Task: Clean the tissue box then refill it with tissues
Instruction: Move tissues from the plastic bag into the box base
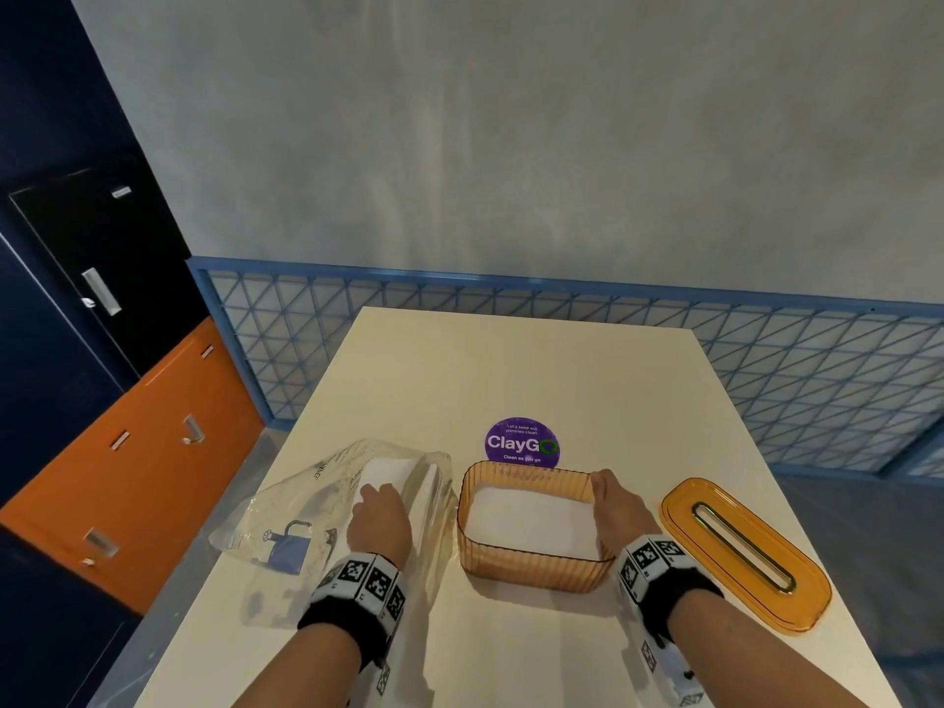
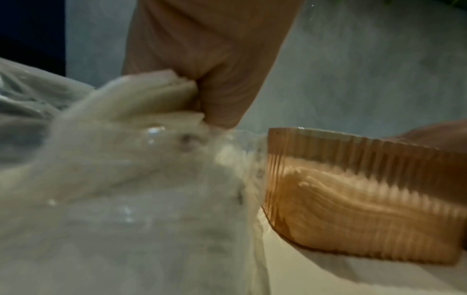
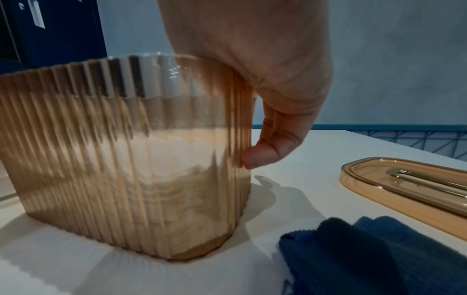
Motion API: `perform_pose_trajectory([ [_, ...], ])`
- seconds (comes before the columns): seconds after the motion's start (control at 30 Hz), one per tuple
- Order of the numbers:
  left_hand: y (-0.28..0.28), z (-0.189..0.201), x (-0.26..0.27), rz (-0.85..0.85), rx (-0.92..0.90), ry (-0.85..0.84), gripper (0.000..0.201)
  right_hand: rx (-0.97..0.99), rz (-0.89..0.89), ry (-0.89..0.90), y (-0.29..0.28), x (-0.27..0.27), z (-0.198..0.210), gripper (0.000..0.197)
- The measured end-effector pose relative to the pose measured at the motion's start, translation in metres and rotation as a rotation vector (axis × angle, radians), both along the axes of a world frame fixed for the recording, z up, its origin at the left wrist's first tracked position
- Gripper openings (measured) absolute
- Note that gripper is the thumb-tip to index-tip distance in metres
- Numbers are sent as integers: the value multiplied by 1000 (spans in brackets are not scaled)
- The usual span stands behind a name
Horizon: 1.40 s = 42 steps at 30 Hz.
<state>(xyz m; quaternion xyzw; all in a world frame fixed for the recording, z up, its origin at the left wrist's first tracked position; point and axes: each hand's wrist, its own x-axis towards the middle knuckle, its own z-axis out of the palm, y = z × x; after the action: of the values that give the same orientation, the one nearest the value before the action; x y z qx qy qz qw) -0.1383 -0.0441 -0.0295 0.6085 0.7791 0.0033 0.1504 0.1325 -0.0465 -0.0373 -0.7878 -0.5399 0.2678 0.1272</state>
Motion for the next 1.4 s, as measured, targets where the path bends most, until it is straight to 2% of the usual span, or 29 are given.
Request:
perform_pose_trajectory([
  [0.17,4,31,-19,56,84,-147,26,-49,9,18,2,2,2,42],
  [0.23,1,47,-22,53,165,-209,23,-98,38,-61,7,3,5,36],
  [0.3,-4,59,-19,17,275,-248,21,-19,87,-201,15,1,15,40],
  [0.37,-9,67,-13,-45,398,-261,24,164,147,-158,19,-16,40,52],
  [0.4,-12,69,-9,-90,461,-268,29,203,142,5,18,-28,57,51],
  [0.43,-16,70,-4,-145,528,-273,34,165,99,254,17,-42,73,48],
  [0.5,-24,69,6,-291,631,-264,44,-74,19,753,14,-65,103,52],
  [0.53,-27,67,9,-369,642,-256,49,-187,6,916,14,-73,114,55],
  [0.6,-31,60,14,-470,674,-251,61,-275,19,1068,14,-81,121,46],
  [0.67,-34,52,14,-511,692,-257,65,-245,20,1082,15,-85,122,31],
  [0.7,-36,49,14,-514,676,-270,64,-206,42,1062,16,-86,121,31],
  [0.77,-41,44,12,-463,653,-339,59,-130,118,1027,17,-84,119,35],
  [0.8,-45,43,11,-420,637,-433,60,-93,154,1008,17,-83,118,35],
  [0.87,-52,43,6,-293,594,-731,68,-21,189,983,13,-81,119,33],
  [0.93,-54,44,0,-105,542,-1056,73,35,196,964,11,-79,121,31],
  [1.0,-50,46,-5,111,457,-1304,73,70,238,958,8,-80,120,27],
  [1.03,-45,47,-9,208,423,-1381,69,85,265,961,7,-82,120,26],
  [1.1,-34,51,-16,323,382,-1516,45,103,303,970,4,-86,119,27],
  [1.13,-30,54,-20,340,372,-1551,34,110,315,973,3,-88,119,27],
  [1.17,-26,55,-23,341,373,-1563,32,119,325,974,2,-90,119,27],
  [1.3,-16,56,-35,339,380,-1548,46,144,329,990,-1,-98,115,23],
  [1.4,-16,56,-37,342,397,-1473,32,169,326,989,-1,-102,110,21],
])
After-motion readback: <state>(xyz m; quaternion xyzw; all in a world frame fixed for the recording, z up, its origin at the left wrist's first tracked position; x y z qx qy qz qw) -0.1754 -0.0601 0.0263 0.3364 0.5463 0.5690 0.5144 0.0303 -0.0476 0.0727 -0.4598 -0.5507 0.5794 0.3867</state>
